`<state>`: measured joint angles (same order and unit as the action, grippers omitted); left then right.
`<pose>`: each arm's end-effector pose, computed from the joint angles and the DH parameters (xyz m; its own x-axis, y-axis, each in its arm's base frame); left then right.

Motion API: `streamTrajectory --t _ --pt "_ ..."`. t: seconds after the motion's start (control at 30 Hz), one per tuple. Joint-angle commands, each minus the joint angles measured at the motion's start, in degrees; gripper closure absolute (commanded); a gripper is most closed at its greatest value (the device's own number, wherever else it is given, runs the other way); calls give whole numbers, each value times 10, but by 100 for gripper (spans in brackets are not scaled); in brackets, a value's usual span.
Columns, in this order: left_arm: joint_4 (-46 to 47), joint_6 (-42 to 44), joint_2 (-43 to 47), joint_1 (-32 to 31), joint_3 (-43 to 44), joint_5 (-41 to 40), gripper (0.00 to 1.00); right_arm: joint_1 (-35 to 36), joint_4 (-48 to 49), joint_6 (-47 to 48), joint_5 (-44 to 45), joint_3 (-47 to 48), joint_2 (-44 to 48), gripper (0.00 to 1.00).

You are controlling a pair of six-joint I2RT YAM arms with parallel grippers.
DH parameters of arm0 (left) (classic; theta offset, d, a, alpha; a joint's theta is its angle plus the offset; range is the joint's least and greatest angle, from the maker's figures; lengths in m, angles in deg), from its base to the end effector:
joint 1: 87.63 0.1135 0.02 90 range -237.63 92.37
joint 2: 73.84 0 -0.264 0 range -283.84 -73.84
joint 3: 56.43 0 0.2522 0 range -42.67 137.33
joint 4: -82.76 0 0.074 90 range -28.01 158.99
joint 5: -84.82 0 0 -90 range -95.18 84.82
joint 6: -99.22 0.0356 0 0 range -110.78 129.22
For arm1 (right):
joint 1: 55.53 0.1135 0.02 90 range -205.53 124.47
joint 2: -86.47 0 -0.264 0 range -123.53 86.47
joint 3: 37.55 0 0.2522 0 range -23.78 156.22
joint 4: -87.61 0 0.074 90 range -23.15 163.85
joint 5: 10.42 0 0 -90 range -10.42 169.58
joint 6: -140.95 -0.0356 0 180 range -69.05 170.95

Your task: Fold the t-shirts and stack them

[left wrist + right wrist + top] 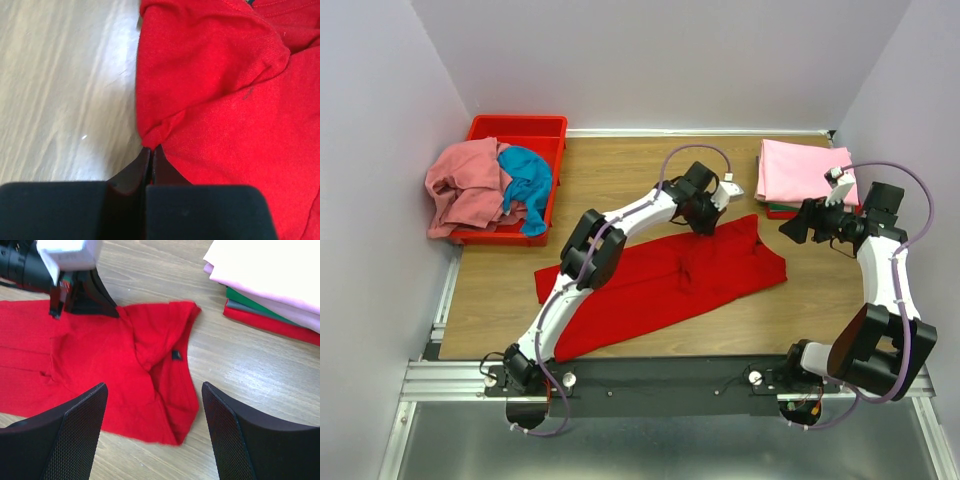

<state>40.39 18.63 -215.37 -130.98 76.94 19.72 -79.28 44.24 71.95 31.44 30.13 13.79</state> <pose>0.3852 -0.3843 0.1599 -0.4202 0.6006 -0.6803 0.8980 0.3828 -0.2167 0.2465 -0.0795 0.2705 -0.5727 -0.0093 -0.8197 -0.4171 0.8641 0.2816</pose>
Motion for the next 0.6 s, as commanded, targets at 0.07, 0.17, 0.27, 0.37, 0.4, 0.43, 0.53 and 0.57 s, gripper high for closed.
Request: streamTrajectory --t 0.07,0.17,0.27,0.37,0.4,0.43,0.53,0.57 --pt "-36 -35 31 84 -18 -26 100 -4 8 3 -12 -7 7 18" --pt "-38 -74 31 131 1 -43 100 -3 8 3 -9 -7 8 17" --pt "-37 -152 14 166 43 -69 100 -3 8 4 -8 -7 7 17" --pt "-23 -235 -8 213 76 -84 100 -3 8 4 -10 -8 5 17" --pt "-17 -284 -14 222 80 -86 100 -3 8 4 -10 -8 4 18" --pt "-11 -306 -22 237 90 -87 100 -3 8 5 -12 -9 4 17" --pt "-9 -332 -37 245 114 -114 100 -3 8 5 -16 -11 3 17" --pt "-4 -336 -40 247 127 -108 100 -3 7 5 -20 -11 1 17"
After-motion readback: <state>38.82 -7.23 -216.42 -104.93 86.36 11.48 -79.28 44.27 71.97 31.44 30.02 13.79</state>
